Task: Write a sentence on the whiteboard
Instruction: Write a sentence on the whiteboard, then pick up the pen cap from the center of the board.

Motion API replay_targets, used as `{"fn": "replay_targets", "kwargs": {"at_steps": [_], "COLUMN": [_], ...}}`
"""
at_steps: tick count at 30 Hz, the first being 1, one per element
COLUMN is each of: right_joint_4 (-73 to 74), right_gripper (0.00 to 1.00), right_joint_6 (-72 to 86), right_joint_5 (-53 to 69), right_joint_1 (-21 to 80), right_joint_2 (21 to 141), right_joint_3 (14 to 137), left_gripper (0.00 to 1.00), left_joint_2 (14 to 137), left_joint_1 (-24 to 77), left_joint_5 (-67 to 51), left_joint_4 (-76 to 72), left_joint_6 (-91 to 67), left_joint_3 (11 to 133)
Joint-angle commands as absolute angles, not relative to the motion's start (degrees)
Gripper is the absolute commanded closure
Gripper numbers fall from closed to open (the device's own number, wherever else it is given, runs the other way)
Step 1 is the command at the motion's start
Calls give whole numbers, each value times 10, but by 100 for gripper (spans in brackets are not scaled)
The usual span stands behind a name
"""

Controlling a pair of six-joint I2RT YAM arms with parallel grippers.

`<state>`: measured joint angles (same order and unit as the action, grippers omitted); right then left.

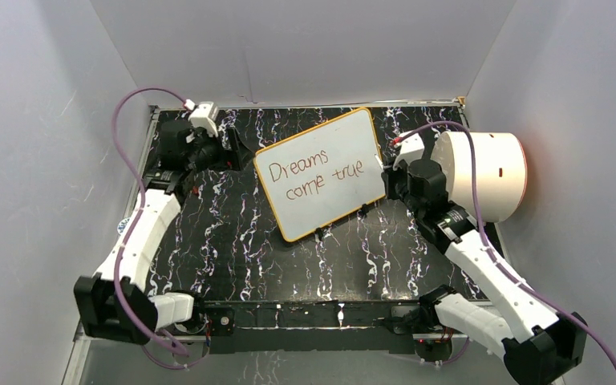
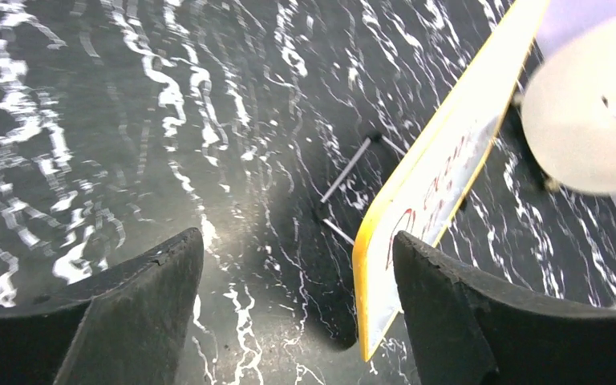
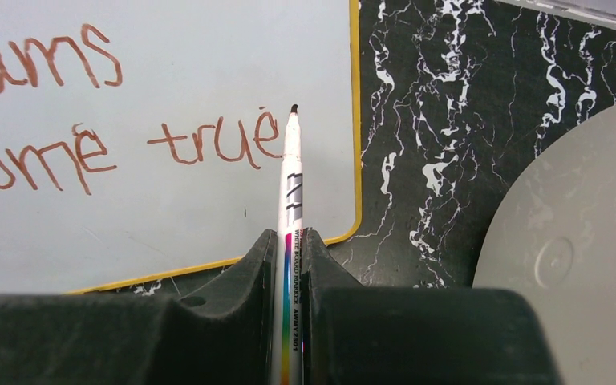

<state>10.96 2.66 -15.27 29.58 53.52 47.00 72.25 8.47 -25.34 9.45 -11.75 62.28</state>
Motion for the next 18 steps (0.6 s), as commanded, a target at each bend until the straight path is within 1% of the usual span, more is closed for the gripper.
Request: {"fn": "replay_targets", "kwargs": {"at_steps": [1,4,9,14,18], "right_joint_4": [120,127,128,134,128], "right_gripper": [100,100,100,100,100], "right_joint_6": [37,42,50,56,57], "right_joint_5": [-155,-149,-147,-146,-141], "right_joint_1": [293,292,293,293,292], "right_joint_2": [492,470,437,441,433], "right_joint_3": [473,468,452,450,444], "left_gripper": [11,10,9,15,20], "left_joint_2": [643,613,604,612,659], "left_joint_1": [83,82,81,70,50], "left_joint_5": [-101,-66,-9,74,109], "left_joint_4": [152,184,239,254,263], "left_joint_6": [-142,-146,-150,-166,-178], "left_joint_3": [646,632,599,552,537]}}
